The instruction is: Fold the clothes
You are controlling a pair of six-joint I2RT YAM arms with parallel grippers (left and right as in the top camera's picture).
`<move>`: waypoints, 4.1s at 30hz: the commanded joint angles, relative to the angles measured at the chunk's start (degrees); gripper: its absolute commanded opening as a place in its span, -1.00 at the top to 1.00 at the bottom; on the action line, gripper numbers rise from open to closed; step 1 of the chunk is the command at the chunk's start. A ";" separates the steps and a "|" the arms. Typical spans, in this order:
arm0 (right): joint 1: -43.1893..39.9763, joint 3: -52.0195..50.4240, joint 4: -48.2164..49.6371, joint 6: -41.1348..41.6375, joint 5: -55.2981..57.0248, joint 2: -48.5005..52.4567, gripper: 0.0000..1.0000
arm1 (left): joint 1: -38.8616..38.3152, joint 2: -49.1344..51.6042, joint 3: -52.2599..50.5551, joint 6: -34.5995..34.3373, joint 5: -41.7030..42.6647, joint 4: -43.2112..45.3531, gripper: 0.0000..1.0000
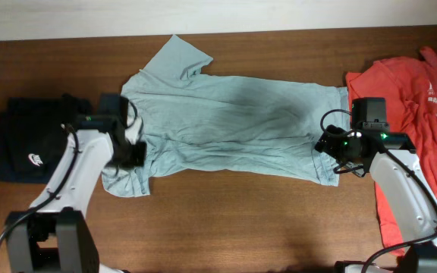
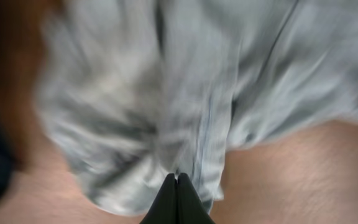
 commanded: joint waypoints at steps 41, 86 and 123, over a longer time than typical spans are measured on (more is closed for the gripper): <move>-0.33 0.79 -1.92 -2.10 2.23 0.15 -0.72 | -0.15 0.74 -6.54 -3.91 -0.96 1.44 0.99; -0.33 0.79 -2.56 -2.08 2.23 0.15 -0.72 | -0.17 1.75 11.93 3.58 -12.94 -0.28 0.99; -0.33 0.79 -3.43 -2.05 2.21 0.15 -0.76 | 10.14 11.45 8.55 1.84 5.95 -2.12 0.99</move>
